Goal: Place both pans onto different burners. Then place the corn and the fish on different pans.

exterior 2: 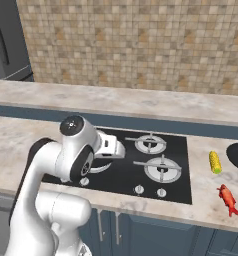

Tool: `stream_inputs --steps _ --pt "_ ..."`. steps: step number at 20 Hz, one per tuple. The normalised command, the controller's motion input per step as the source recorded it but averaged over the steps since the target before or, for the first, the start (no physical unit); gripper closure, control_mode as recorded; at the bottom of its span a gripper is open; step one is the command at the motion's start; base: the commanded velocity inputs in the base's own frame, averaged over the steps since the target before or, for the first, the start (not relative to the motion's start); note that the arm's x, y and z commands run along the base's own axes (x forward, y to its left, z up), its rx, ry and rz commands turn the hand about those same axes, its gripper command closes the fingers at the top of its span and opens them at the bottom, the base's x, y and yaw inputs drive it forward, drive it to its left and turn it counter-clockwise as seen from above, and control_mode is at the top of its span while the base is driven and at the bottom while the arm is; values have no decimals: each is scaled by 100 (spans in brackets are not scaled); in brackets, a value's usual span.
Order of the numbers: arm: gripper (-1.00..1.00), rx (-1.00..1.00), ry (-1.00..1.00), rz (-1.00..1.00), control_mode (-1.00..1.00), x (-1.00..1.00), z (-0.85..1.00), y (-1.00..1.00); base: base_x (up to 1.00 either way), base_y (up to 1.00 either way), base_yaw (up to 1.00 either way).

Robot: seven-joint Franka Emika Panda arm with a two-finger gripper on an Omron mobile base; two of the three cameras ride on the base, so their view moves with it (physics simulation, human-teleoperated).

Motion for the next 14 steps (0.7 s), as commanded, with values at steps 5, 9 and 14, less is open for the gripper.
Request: stream_inputs --steps 5,9,14 --pt "-100 -8 0 -10 -100 -9 -10 -69 0 0 0" --pt "-100 -10 0 -7 -100 -1 -12 -71 0 0 0" --pt "-100 -5 0 0 -100 -1 -7 -84 0 0 0"
